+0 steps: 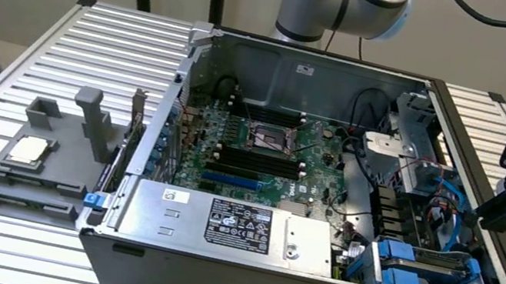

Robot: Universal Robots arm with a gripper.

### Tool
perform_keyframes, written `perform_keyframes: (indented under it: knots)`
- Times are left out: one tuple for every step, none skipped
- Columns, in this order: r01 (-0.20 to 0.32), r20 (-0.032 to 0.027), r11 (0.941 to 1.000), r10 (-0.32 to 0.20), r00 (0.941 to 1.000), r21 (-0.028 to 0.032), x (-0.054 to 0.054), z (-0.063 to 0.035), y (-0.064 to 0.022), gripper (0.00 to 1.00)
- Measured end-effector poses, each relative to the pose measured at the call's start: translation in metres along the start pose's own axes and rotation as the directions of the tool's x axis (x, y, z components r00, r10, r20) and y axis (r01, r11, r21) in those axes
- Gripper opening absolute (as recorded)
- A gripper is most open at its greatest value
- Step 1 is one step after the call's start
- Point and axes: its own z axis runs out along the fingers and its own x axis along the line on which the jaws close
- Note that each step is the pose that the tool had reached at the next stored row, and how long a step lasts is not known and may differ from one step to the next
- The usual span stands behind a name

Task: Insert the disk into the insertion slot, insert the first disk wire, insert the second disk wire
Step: 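Insert the first disk wire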

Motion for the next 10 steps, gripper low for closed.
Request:
perform_keyframes:
  knots:
    - [0.000, 0.0000, 1.0000, 0.000, 1.0000, 0.0000, 0.000, 0.0018, -0.0045, 0.19]
    - [0.001, 0.0001, 1.0000, -0.001, 1.0000, 0.0000, 0.000, 0.0035, -0.0085, 0.19]
    - [0.001, 0.0000, 1.0000, -0.001, 1.0000, -0.0001, 0.000, 0.0053, -0.0129, 0.19]
    - [0.001, 0.0001, 1.0000, -0.001, 1.0000, -0.0001, 0.000, 0.0070, -0.0166, 0.19]
    - [0.002, 0.0001, 1.0000, -0.002, 1.0000, -0.0002, -0.001, 0.0089, -0.0203, 0.19]
    - [0.003, 0.0000, 1.0000, -0.003, 1.0000, -0.0003, -0.001, 0.0105, -0.0228, 0.19]
    - [0.004, -0.0002, 1.0000, -0.004, 1.0000, -0.0003, -0.001, 0.0123, -0.0248, 0.19]
    - [0.006, -0.0002, 1.0000, -0.006, 1.0000, -0.0004, -0.003, 0.0142, -0.0260, 0.19]
    - [0.007, 0.0000, 1.0000, -0.007, 1.0000, -0.0005, -0.004, 0.0162, -0.0264, 0.19]
    - [0.009, 0.0000, 1.0000, -0.009, 1.0000, -0.0006, -0.006, 0.0182, -0.0264, 0.19]
